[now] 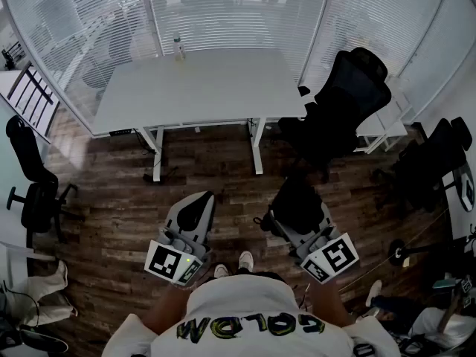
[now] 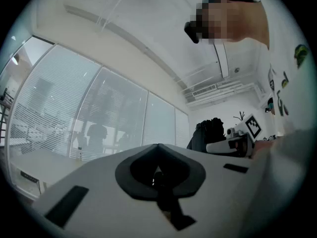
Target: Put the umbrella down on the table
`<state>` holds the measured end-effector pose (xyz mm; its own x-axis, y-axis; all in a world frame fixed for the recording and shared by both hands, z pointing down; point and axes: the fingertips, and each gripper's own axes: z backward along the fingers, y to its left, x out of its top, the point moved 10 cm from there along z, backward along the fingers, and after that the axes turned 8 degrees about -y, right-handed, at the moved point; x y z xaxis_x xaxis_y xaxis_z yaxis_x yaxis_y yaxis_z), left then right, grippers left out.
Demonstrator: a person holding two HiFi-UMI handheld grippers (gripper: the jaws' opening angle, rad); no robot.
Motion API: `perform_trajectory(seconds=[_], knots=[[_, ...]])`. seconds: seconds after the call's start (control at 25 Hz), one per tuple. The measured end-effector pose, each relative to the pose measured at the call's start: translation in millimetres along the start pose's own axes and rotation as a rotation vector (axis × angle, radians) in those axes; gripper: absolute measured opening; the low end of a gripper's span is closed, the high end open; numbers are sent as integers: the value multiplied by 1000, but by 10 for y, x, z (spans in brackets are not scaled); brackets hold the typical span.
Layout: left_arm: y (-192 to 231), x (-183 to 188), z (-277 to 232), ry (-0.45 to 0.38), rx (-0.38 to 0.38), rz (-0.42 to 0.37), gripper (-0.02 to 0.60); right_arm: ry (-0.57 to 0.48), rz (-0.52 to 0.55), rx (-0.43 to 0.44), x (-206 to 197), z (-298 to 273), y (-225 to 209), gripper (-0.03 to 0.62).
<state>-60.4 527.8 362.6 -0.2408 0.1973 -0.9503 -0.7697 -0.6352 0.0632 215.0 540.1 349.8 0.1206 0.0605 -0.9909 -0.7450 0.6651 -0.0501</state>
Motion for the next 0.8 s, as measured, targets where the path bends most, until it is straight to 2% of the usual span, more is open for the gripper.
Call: perform_trajectory(seconds=[0.24,0.52,0.68,0.8], knots=[[-62,-150,-257,30,21,-9,11,13,15,-8,-52,22,-257,255],[-57,-462,-559,62,86,-3,11,14,35,-39,-149,20,-639,256],[-12,-421,-672,41,133,7,11,23,59,-65,-144,-23,-815,256],[7,-384,-764,33,132,-7,11,18,58,-70,-136,-75,-905,256]])
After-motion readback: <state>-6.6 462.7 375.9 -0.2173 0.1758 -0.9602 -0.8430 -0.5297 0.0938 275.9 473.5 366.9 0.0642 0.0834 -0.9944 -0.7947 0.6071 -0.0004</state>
